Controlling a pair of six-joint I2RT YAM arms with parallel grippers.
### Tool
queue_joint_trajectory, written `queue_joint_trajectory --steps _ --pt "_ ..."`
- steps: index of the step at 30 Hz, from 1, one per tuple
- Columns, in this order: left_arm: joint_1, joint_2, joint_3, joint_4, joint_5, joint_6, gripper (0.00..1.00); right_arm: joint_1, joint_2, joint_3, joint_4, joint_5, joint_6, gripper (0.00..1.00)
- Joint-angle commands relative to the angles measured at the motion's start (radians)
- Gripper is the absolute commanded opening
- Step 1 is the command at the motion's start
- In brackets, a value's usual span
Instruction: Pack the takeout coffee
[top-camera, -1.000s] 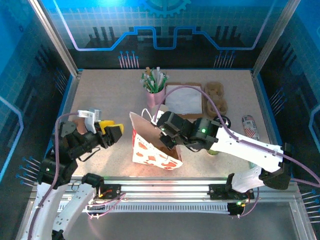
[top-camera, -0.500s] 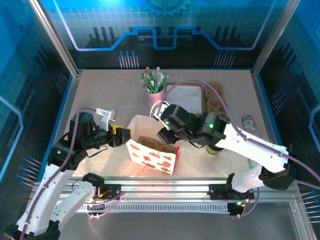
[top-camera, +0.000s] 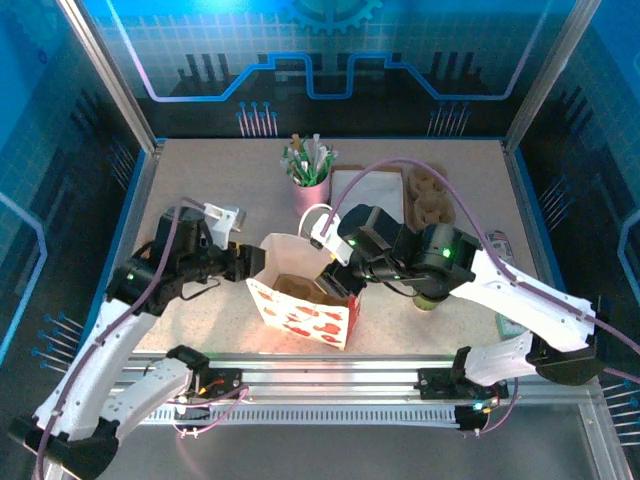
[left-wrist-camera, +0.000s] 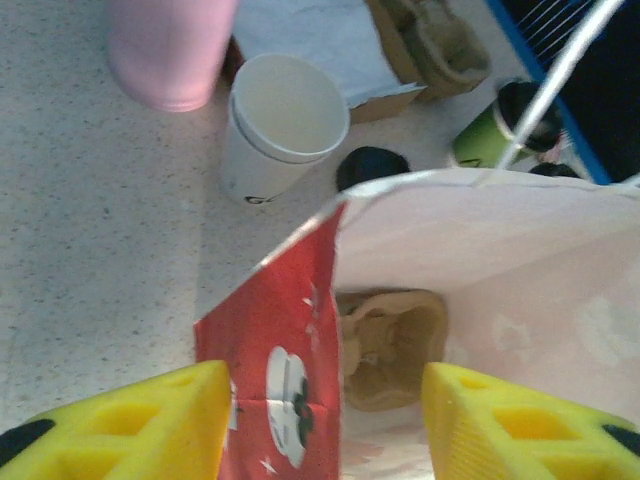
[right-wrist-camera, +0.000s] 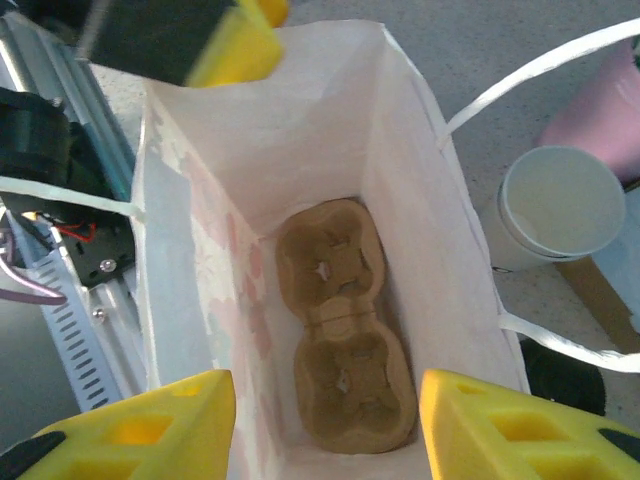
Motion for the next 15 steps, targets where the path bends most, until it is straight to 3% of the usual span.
queue_joint_trajectory --steps 1,5,10,15 --pt "-0.024 0.034 0.040 -0.041 -0.112 0.032 0.51 -0.006 -0.003 0.014 -0.024 -0.056 -0.025 0.52" --pt "-0.025 0.076 0.059 -0.050 -0.141 0.035 0.45 -0.006 -0.002 -0.002 -0.026 -0.067 -0.033 0.52" --pt "-0.027 0.077 0.071 -0.044 -0.129 0.023 0.19 -0.006 0.010 -0.020 -0.019 -0.093 -0.038 0.52" --pt "-0.060 -0.017 0.057 -0.027 -0.109 0.025 0.00 -0.004 0.009 -0.044 0.014 -0.153 -0.040 0.48"
